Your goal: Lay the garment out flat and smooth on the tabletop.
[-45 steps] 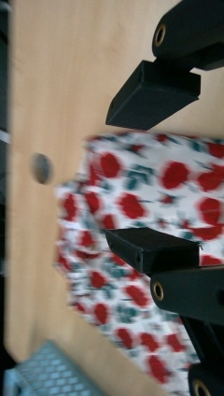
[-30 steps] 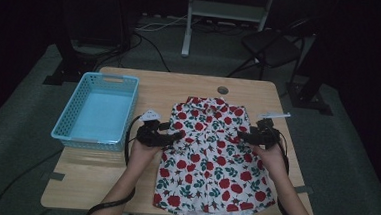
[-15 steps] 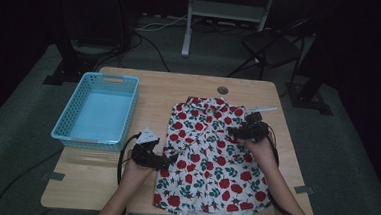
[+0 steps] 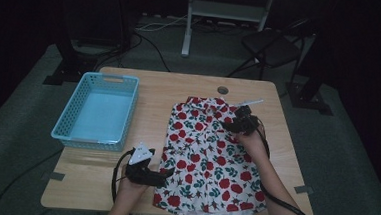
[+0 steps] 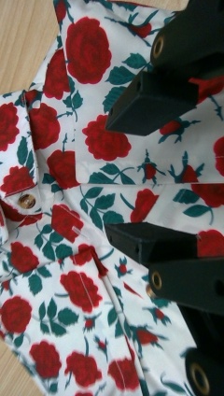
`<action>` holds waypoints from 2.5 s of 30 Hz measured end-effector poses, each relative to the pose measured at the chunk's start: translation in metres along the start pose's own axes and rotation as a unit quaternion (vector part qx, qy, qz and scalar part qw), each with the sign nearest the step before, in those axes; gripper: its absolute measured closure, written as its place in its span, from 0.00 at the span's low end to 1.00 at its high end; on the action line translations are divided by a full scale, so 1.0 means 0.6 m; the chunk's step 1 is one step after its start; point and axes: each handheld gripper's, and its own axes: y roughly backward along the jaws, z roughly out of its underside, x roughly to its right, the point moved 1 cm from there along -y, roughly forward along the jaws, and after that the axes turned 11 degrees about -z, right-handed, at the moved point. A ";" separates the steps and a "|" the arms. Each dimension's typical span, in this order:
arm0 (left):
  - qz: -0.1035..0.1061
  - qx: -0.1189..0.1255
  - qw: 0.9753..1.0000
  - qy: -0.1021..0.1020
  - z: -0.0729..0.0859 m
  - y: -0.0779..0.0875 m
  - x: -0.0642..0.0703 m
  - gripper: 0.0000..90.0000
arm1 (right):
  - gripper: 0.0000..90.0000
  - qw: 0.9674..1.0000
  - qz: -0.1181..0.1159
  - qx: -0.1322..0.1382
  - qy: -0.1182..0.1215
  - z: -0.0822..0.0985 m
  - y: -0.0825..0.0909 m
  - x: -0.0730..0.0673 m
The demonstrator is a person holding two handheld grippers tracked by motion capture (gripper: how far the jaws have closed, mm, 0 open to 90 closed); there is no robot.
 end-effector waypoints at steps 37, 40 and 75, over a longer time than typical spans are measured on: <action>-0.011 -0.018 1.000 -0.004 0.021 0.012 0.000 0.00 | 0.96 0.999 -0.005 -0.038 0.017 -0.013 -0.032 0.021; -0.010 -0.018 1.000 -0.004 0.021 0.011 0.000 0.00 | 0.96 0.999 -0.018 -0.020 0.020 -0.020 -0.005 0.016; -0.001 -0.035 0.999 0.001 0.019 0.005 -0.002 0.00 | 0.95 0.977 0.135 0.038 -0.159 0.078 0.148 0.211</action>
